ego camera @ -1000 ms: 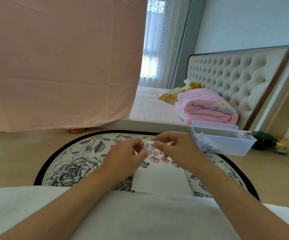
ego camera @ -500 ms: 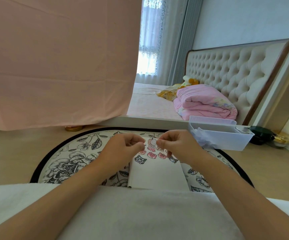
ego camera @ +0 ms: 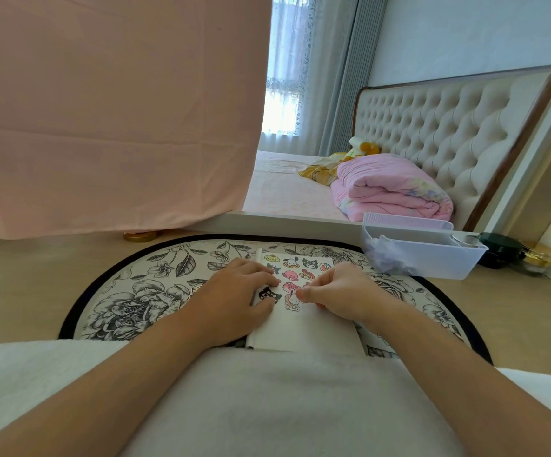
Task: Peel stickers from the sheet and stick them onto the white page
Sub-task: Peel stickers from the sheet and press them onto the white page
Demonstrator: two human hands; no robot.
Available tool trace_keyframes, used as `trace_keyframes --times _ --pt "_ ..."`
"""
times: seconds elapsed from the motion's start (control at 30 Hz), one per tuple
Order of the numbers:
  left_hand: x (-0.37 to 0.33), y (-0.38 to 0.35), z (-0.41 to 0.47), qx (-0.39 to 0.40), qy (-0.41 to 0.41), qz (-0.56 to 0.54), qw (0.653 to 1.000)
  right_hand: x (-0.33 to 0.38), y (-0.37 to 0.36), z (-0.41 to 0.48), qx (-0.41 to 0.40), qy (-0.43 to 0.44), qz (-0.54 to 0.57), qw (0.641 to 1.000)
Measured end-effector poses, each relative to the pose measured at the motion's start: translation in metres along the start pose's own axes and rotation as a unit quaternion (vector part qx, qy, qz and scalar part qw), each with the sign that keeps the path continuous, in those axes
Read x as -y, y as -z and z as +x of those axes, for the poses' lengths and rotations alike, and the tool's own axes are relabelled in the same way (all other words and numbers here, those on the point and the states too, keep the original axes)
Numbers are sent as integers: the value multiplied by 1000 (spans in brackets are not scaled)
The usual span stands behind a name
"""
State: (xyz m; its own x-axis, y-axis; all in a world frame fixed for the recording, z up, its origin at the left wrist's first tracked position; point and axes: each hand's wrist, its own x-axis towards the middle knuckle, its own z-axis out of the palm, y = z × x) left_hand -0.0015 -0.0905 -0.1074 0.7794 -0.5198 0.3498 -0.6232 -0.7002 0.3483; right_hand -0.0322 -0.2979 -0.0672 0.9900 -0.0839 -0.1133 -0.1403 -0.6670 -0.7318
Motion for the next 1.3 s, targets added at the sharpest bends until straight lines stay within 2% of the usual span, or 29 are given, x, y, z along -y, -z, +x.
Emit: trace_keyframes --times 0.33,0.53,0.67,0.93,1.1,1.2,1.3 --pt "-1 0 -1 -12 -17 12 1000 -4 -6 4 -26 10 -52 998" --pt "-5 4 -1 -46 -84 9 995 -5 -10 6 -49 26 -106 993" --pt "-10 2 -2 -22 -104 -26 994 -4 -12 4 -74 50 -155 984" --pt "-14 4 -3 9 -109 -2 994 2 -7 -14 -122 102 -296 942" --pt "-13 1 -4 11 -111 18 994 -11 -11 -34 -87 228 -331 912" --pt "-13 0 -6 19 -110 41 993 -18 -11 -43 -46 243 -371 895" --pt "-14 0 -6 63 -107 89 988 -23 -13 -44 -49 249 -388 886"
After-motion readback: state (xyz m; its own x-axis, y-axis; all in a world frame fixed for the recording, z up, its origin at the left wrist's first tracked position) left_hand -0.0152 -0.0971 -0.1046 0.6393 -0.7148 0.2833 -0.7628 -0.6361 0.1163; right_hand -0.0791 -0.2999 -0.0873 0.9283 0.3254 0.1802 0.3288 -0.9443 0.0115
